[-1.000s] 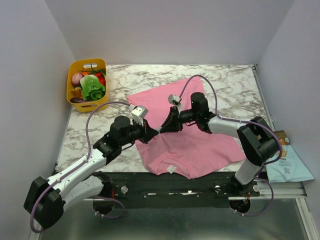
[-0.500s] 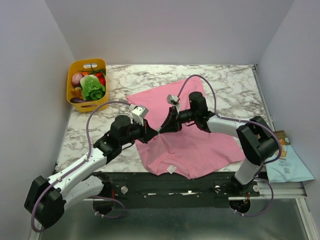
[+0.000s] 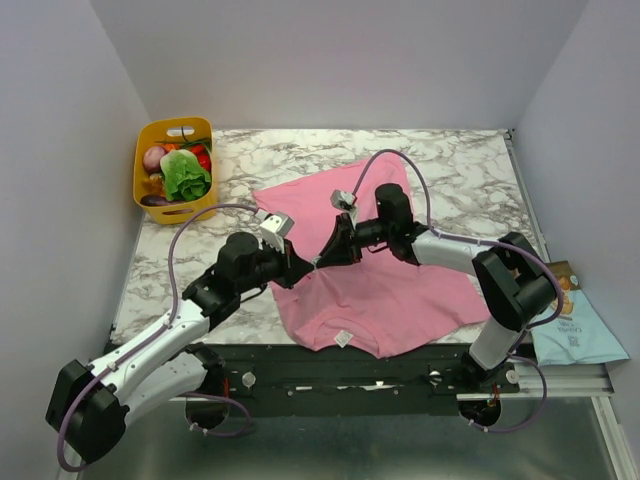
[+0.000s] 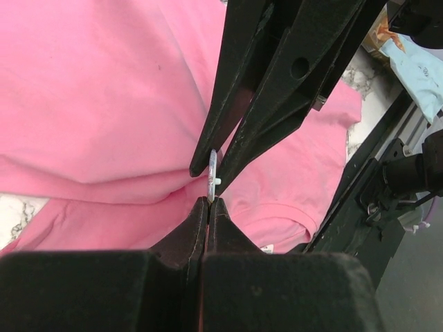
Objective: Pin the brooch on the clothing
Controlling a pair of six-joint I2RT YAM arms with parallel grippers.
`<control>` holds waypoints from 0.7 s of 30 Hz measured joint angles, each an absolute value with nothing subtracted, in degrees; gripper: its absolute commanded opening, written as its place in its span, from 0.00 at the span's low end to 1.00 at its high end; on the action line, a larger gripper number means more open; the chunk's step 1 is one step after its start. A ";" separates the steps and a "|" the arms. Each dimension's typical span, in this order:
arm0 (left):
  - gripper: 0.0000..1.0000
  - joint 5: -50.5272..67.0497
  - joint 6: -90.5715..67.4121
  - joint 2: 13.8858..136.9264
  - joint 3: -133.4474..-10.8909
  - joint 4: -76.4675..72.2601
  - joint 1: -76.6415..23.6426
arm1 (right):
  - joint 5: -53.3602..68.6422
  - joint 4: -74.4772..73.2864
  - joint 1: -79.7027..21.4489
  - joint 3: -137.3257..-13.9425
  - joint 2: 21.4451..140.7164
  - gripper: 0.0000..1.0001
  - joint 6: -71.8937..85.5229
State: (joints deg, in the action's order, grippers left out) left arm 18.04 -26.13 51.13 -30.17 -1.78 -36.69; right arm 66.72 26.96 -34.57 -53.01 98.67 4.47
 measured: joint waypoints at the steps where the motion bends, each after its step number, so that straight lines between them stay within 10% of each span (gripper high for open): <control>1: 0.00 17.74 -26.15 50.59 -30.15 -1.10 -36.71 | 66.72 27.07 -34.79 -53.04 98.67 0.17 4.47; 21: 0.00 15.90 -26.39 45.82 -28.23 0.19 -36.77 | 66.72 29.54 -36.07 -53.06 98.67 0.22 5.52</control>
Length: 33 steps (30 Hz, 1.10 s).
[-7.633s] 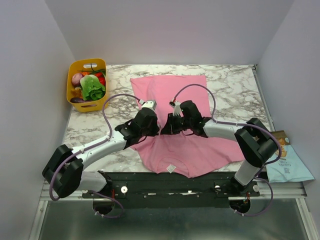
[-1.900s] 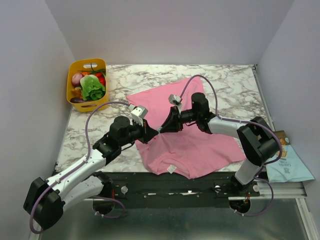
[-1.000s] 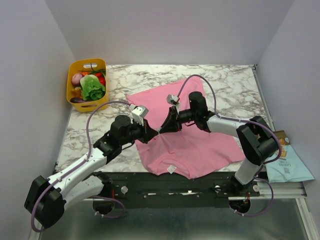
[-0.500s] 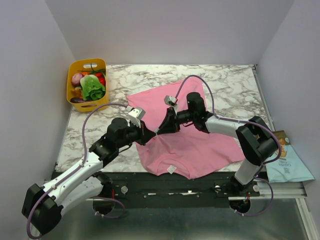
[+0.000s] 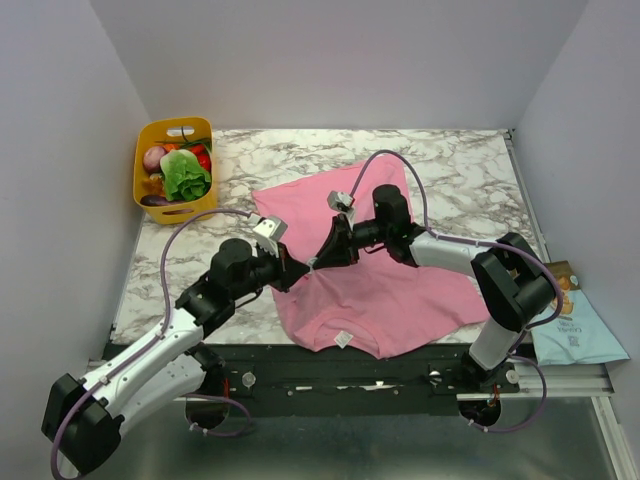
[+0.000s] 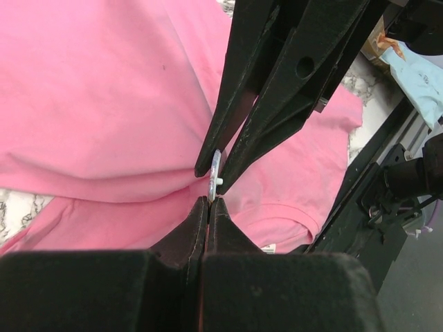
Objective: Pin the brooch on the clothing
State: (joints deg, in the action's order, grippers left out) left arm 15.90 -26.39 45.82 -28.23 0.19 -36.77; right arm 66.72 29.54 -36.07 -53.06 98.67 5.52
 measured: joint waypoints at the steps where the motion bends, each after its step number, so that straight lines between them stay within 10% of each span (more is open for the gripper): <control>1: 0.00 15.79 -26.39 45.67 -28.16 0.19 -36.80 | 66.72 29.65 -36.12 -53.06 98.67 0.22 5.54; 33: 0.00 12.73 -28.56 39.99 -25.58 0.19 -36.88 | 63.79 31.62 -36.75 -52.86 98.67 0.39 6.22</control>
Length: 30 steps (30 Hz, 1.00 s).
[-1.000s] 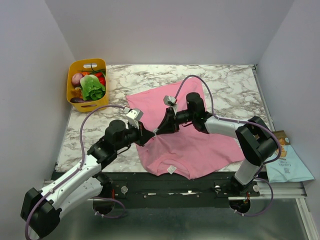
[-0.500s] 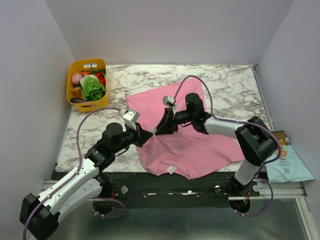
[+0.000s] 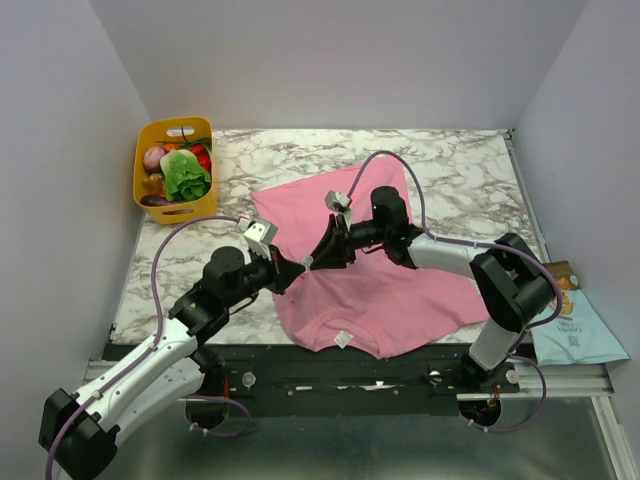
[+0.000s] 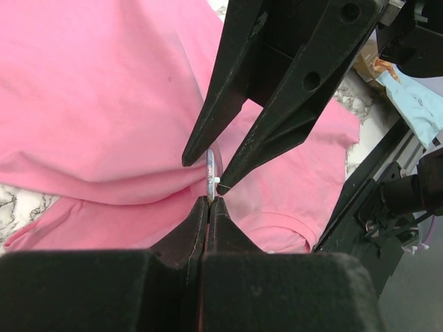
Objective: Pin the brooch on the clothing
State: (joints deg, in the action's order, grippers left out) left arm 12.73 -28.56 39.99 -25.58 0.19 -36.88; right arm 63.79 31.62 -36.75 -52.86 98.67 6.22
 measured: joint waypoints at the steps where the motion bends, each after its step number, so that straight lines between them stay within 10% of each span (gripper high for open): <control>1: 0.00 12.75 -28.56 40.14 -25.58 0.05 -36.88 | 63.79 31.66 -36.75 -52.86 98.67 0.39 6.39; 30: 0.00 14.92 -28.53 44.58 -25.71 -2.87 -36.86 | 64.40 32.14 -36.69 -52.86 99.50 0.28 9.02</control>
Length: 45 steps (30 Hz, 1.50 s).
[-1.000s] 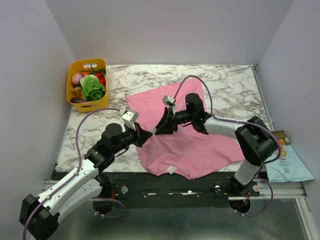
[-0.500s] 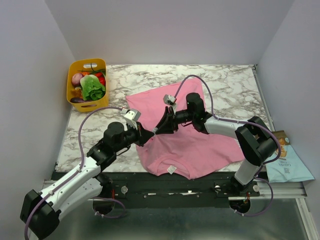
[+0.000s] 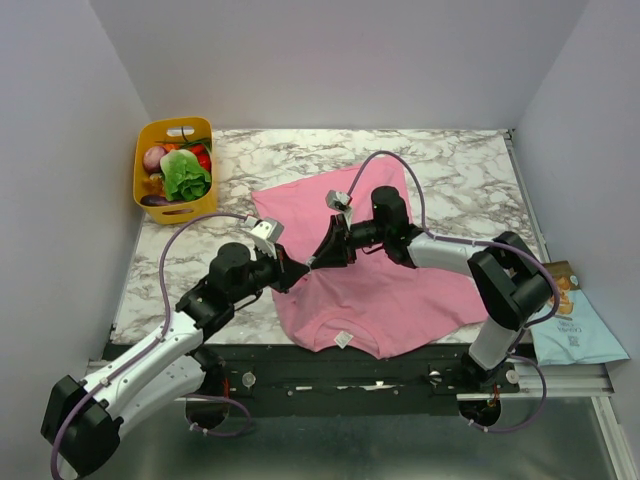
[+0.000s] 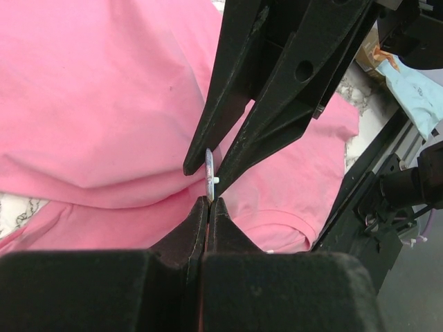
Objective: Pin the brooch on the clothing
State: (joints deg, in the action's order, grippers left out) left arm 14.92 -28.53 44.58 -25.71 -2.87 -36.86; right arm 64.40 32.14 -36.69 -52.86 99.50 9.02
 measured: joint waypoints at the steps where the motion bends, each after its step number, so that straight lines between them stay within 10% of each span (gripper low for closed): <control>1: 0.00 14.94 -28.53 44.60 -25.71 -2.85 -36.86 | 64.42 32.14 -36.69 -52.86 99.57 0.28 9.02; 45: 0.00 11.75 -31.62 35.16 -21.23 -2.04 -36.88 | 63.24 40.56 -37.82 -51.11 99.66 0.23 15.11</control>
